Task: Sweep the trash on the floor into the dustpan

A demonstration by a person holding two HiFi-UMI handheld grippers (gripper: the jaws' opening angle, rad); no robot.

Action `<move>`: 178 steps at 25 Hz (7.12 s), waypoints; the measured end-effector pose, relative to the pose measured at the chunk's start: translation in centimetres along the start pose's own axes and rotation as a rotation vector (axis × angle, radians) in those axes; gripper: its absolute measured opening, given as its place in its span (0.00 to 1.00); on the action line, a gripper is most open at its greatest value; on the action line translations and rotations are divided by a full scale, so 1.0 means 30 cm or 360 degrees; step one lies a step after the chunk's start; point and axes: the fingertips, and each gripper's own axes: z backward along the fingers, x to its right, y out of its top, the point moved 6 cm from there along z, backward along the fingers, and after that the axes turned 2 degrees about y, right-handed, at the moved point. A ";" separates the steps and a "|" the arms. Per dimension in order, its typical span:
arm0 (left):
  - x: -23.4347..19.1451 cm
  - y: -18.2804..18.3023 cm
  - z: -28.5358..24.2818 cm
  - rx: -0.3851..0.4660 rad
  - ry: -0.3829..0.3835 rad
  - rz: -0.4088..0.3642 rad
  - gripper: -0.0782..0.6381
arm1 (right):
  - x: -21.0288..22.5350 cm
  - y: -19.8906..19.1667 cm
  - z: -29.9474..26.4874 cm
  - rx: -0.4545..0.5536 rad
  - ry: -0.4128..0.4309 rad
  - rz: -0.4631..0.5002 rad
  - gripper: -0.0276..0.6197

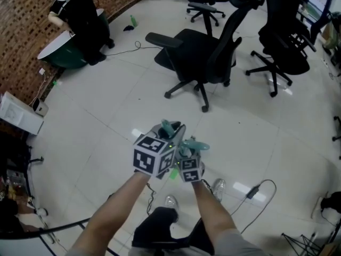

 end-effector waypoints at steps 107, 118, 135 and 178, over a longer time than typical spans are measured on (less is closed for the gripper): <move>-0.107 0.003 0.131 -0.0008 0.0892 0.0356 0.14 | -0.015 0.173 -0.223 -0.0688 0.3007 0.1630 0.65; -0.095 -0.019 0.145 -0.0017 0.0932 0.0423 0.14 | -0.128 0.159 -0.176 -0.0482 0.3240 0.1770 0.49; -0.119 -0.030 0.147 0.0062 0.1113 0.0466 0.14 | -0.140 0.153 -0.201 -0.0513 0.3227 0.1780 0.37; 0.388 0.165 0.321 0.0713 0.1984 0.0819 0.12 | 0.045 1.093 0.402 -0.0067 0.2679 0.0817 0.04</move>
